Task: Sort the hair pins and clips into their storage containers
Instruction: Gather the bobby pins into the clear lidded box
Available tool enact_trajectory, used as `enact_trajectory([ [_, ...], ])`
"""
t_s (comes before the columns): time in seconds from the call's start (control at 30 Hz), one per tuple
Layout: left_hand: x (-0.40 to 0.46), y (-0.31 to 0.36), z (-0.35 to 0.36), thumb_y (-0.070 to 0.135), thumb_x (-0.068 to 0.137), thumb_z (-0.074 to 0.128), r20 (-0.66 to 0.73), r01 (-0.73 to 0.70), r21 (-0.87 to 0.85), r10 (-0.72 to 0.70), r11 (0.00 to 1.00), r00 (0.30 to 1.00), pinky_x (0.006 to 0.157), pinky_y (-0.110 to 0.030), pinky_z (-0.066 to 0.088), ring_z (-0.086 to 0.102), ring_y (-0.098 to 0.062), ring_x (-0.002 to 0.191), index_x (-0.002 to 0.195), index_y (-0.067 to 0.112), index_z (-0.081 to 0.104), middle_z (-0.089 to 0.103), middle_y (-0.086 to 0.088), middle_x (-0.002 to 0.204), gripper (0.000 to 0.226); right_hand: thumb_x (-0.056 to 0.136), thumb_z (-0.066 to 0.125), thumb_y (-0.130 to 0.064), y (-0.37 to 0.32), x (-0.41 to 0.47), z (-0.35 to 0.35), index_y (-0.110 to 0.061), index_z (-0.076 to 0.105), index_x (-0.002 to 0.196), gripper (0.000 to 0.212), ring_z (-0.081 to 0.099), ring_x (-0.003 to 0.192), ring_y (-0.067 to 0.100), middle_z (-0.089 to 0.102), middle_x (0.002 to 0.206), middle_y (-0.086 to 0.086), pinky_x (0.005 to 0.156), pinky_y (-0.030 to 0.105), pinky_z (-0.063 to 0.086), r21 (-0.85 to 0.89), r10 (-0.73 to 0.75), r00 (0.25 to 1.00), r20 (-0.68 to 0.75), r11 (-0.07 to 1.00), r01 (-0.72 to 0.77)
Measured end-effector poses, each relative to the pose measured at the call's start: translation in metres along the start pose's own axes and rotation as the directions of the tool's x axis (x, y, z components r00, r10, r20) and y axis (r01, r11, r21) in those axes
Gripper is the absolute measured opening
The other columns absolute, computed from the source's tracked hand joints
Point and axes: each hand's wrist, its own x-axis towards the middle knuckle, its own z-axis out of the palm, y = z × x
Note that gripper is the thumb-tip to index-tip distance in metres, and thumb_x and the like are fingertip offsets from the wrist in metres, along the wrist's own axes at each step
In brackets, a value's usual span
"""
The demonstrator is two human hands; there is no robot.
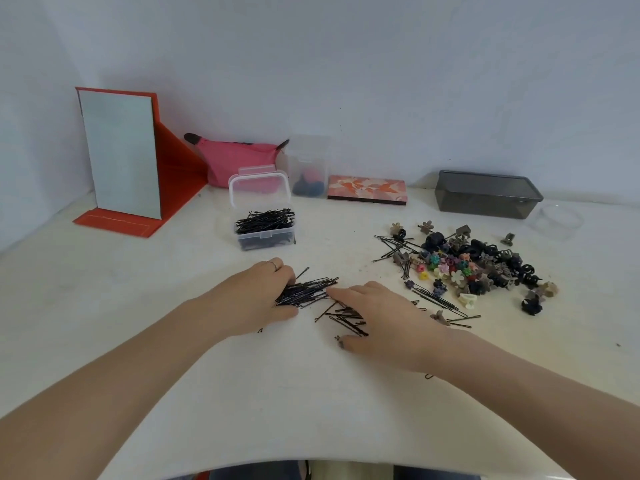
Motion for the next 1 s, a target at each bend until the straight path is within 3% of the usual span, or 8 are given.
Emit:
enact_trajectory([
  [0.2,0.009,0.004,-0.010,0.034,0.092,0.057,0.129,0.038,0.047,-0.044,0.998,0.991,0.081,-0.034,0.046,0.052,-0.019,0.092,0.104,0.021,0.050,0.049,0.005,0.097,0.019,0.090,0.060,-0.028,0.002,0.005,-0.003,-0.029,0.047,0.141,0.052,0.048,0.120,0.015,0.057,0.127,-0.006,0.098,0.031,0.042,0.018,-0.001,0.999,-0.050,1.000,0.002],
  [0.4,0.010,0.012,-0.011,0.031,0.096,0.047,0.221,0.050,0.141,-0.081,0.989,0.972,0.085,-0.043,0.047,0.054,-0.026,0.091,0.101,0.014,0.048,0.048,-0.002,0.101,0.018,0.093,0.050,-0.023,0.002,0.001,-0.003,-0.021,0.052,0.130,0.037,0.056,0.111,0.024,0.058,0.117,0.001,0.085,0.038,0.050,-0.150,0.043,0.999,-0.032,0.988,-0.048],
  [0.57,0.012,0.023,-0.011,0.024,0.100,0.041,0.224,-0.006,0.311,-0.068,0.950,0.972,0.081,-0.037,0.046,0.053,-0.027,0.090,0.107,0.007,0.048,0.046,-0.007,0.102,0.020,0.091,0.047,-0.004,-0.001,0.003,0.004,-0.015,0.058,0.115,0.029,0.058,0.102,0.029,0.059,0.107,0.004,0.071,0.033,0.046,-0.214,0.065,0.995,-0.069,0.974,-0.079],
  [0.7,0.014,0.030,-0.008,0.015,0.098,0.039,0.211,-0.040,0.452,-0.063,0.891,0.976,0.071,-0.035,0.039,0.052,-0.029,0.086,0.104,0.008,0.046,0.046,-0.010,0.100,0.011,0.088,0.046,-0.001,0.001,0.007,0.004,-0.013,0.058,0.111,0.029,0.056,0.099,0.030,0.058,0.106,0.006,0.067,0.030,0.035,-0.217,0.077,0.995,-0.057,0.972,-0.087],
  [0.8,0.015,0.034,-0.010,0.014,0.098,0.037,0.215,-0.014,0.444,-0.091,0.896,0.972,0.067,-0.034,0.036,0.054,-0.031,0.084,0.095,0.011,0.036,0.049,-0.013,0.101,0.005,0.089,0.045,-0.001,0.002,0.008,0.003,-0.010,0.056,0.112,0.027,0.055,0.098,0.031,0.056,0.105,0.009,0.068,0.031,0.035,-0.217,0.065,0.998,-0.023,0.974,-0.068],
  [1.0,0.017,0.021,-0.012,0.026,0.100,0.040,0.203,-0.013,0.321,-0.055,0.947,0.978,0.080,-0.038,0.046,0.057,-0.031,0.096,0.109,0.009,0.047,0.054,-0.010,0.105,0.020,0.092,0.043,-0.001,0.006,0.014,-0.001,-0.006,0.052,0.112,0.023,0.053,0.099,0.030,0.052,0.108,0.011,0.071,0.031,0.035,-0.198,0.074,0.994,0.079,0.979,-0.057],
])
